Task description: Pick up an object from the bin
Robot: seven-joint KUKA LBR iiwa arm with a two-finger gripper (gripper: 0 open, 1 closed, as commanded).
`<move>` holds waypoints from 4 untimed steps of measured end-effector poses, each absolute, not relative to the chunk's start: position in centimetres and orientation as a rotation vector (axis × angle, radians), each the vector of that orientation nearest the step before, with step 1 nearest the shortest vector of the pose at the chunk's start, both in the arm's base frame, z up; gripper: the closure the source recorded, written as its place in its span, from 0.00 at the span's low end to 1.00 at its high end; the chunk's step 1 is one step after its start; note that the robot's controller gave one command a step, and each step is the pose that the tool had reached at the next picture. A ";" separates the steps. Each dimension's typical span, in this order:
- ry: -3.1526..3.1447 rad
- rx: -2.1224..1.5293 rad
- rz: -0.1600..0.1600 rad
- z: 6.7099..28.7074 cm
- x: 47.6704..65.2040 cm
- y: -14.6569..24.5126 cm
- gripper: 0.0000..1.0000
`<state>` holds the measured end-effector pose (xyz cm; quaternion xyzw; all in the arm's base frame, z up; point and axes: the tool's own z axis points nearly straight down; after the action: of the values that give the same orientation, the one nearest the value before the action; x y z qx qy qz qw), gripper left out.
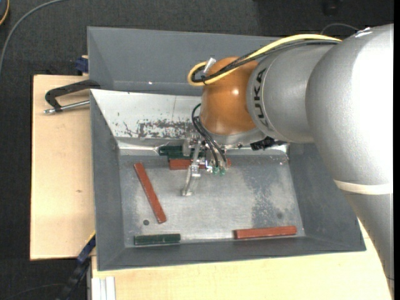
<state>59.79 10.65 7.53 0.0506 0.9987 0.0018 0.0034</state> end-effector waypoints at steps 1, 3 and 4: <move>3.132 0.143 0.005 7.1 60.3 10.9 0.00; 3.122 -0.181 0.003 20.7 57.9 9.4 1.00; 3.130 -0.181 0.003 20.3 57.7 9.4 0.00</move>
Offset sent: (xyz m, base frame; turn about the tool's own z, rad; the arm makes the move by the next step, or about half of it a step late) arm 0.0042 0.0018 -0.0053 -0.0096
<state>57.73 9.44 20.26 -0.0576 0.9983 0.0010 0.0033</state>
